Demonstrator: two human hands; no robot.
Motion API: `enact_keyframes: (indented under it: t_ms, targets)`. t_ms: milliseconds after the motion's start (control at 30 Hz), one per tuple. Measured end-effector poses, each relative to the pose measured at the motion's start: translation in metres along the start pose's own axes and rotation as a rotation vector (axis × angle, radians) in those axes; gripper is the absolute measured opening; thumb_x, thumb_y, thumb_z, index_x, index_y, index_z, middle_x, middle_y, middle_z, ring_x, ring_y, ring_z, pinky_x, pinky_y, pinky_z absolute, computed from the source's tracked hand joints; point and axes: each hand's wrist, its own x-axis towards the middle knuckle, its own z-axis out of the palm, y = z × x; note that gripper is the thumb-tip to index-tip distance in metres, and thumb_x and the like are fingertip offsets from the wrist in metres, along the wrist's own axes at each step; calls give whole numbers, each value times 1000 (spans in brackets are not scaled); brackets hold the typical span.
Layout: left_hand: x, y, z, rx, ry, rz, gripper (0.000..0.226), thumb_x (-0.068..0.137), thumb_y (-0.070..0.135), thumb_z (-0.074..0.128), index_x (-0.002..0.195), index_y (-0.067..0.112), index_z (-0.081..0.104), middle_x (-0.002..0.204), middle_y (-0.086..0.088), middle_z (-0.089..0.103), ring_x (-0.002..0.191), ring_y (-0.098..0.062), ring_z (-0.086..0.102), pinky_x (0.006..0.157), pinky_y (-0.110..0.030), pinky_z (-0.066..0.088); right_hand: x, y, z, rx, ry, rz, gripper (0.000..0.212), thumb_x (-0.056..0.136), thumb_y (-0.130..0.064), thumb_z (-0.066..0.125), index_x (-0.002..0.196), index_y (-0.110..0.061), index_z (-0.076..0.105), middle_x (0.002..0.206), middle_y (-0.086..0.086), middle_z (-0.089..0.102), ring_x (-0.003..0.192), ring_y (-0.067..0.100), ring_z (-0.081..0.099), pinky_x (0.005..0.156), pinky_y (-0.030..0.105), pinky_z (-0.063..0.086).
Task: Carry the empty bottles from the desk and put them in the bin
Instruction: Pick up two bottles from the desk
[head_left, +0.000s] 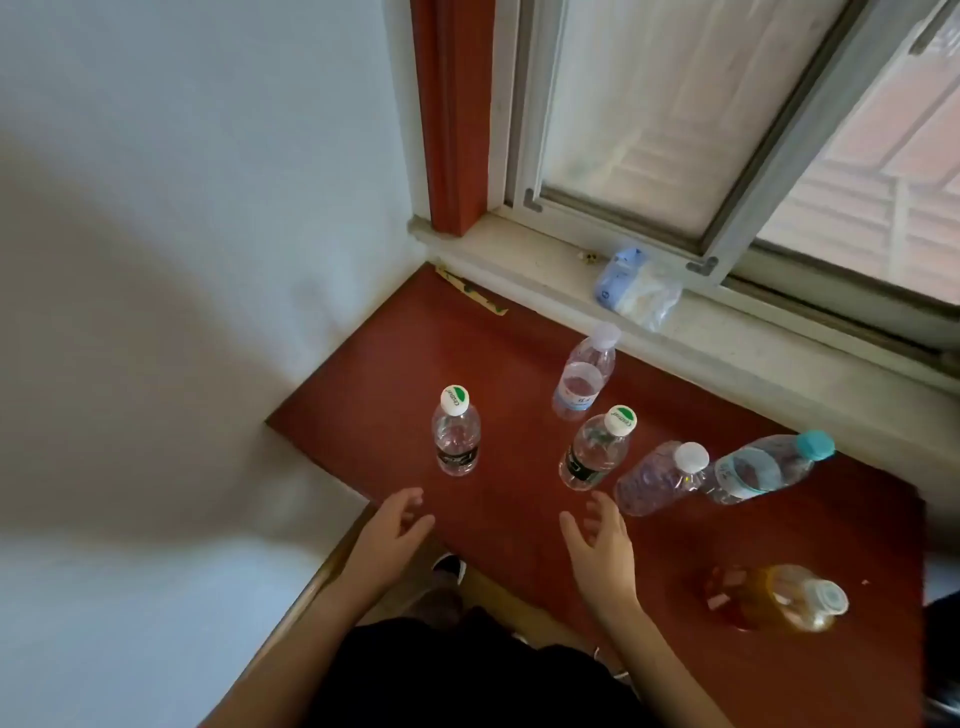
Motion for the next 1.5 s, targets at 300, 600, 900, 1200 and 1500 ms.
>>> enact_keyframes:
  t_ms: [300, 600, 900, 1200, 1500]
  targets:
    - [86, 20, -19, -62, -160, -18, 116, 55, 47, 85, 150, 28, 20, 152, 1, 34, 133, -18, 41, 106, -37, 36, 48, -38, 31, 164, 293, 214, 100, 74, -38, 79, 151, -13, 20, 153, 13, 33, 140, 29, 36, 110, 44, 36]
    - [141, 47, -29, 51, -396, 212, 59, 62, 34, 86, 107, 47, 50, 109, 18, 61, 100, 7, 58, 81, -12, 41, 96, -50, 40, 251, 475, 322, 60, 72, -33, 81, 118, -20, 46, 109, 1, 63, 102, 22, 63, 79, 32, 48]
    - [159, 92, -38, 102, -610, 360, 66, 65, 33, 86, 104, 60, 40, 104, 25, 64, 98, 16, 58, 78, -7, 41, 19, -73, 42, 337, 569, 273, 57, 63, -48, 84, 109, -48, 50, 110, -9, 64, 100, 10, 63, 87, 37, 55]
    - [104, 151, 8, 216, -1049, 645, 58, 67, 36, 84, 107, 54, 47, 104, 31, 67, 98, 13, 61, 78, -5, 45, -110, -73, 27, 533, 891, 295, 63, 73, -18, 84, 118, -43, 48, 116, -11, 64, 103, -1, 64, 83, 16, 53]
    - [-39, 115, 75, 472, -1463, 758, 61, 69, 35, 83, 117, 40, 46, 110, 17, 65, 99, 6, 61, 83, -12, 46, -311, -18, 93, 693, 1356, 607, 52, 76, -16, 80, 118, -28, 52, 110, -5, 69, 101, 8, 68, 85, 28, 57]
